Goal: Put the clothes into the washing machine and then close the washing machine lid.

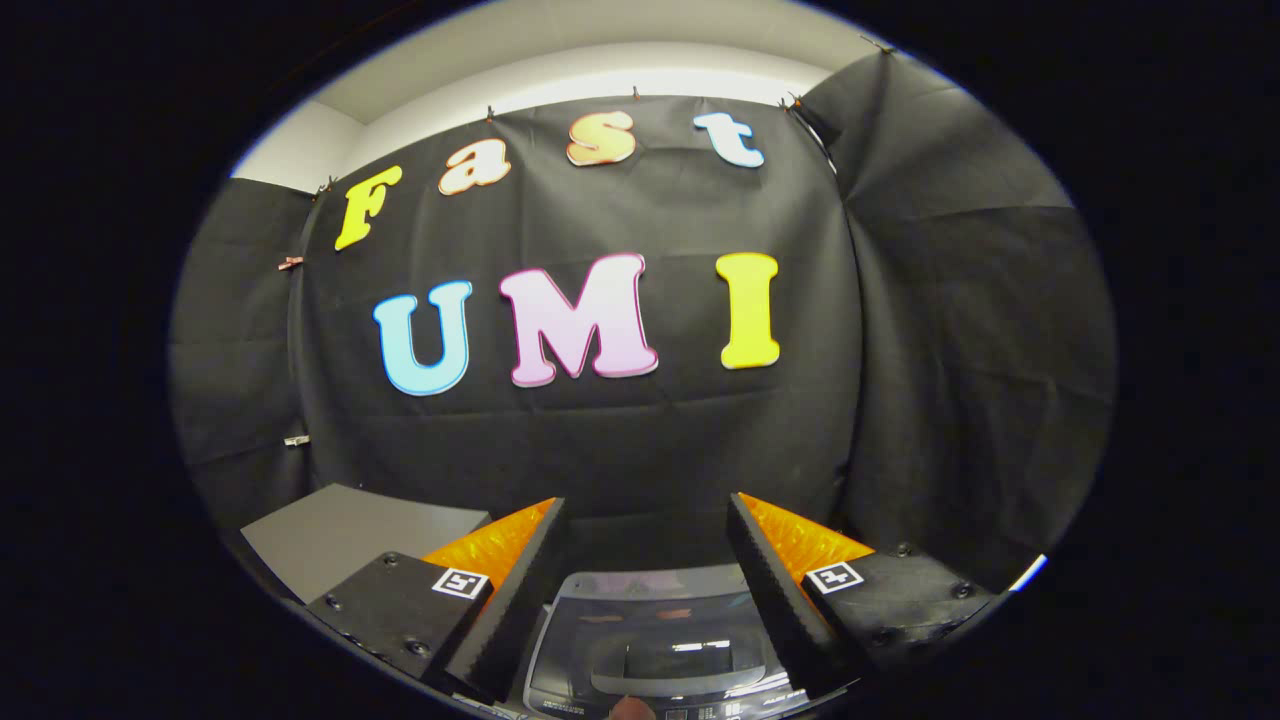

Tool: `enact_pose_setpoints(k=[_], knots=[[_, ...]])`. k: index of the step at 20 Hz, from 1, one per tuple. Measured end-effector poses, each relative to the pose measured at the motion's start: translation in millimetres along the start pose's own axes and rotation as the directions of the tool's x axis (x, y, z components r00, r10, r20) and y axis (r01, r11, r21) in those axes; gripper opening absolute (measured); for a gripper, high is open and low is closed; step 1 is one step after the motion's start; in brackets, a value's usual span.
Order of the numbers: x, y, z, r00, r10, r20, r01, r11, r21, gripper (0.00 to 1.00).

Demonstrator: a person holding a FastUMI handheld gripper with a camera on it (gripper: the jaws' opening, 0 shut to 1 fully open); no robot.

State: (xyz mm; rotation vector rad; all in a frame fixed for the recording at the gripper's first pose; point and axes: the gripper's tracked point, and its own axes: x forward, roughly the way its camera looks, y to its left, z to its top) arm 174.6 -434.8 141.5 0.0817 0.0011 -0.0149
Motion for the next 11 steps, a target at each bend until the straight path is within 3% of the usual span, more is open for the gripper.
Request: enact_pose_setpoints(k=[5, 11], knots=[[-13, 9, 37, 0.996, -0.01, 0.088, 0.01, 1.0, -0.002, 0.99], [-26, 12, 38, 0.997, -0.038, 0.071, 0.043, 0.996, -0.073, 0.99]])
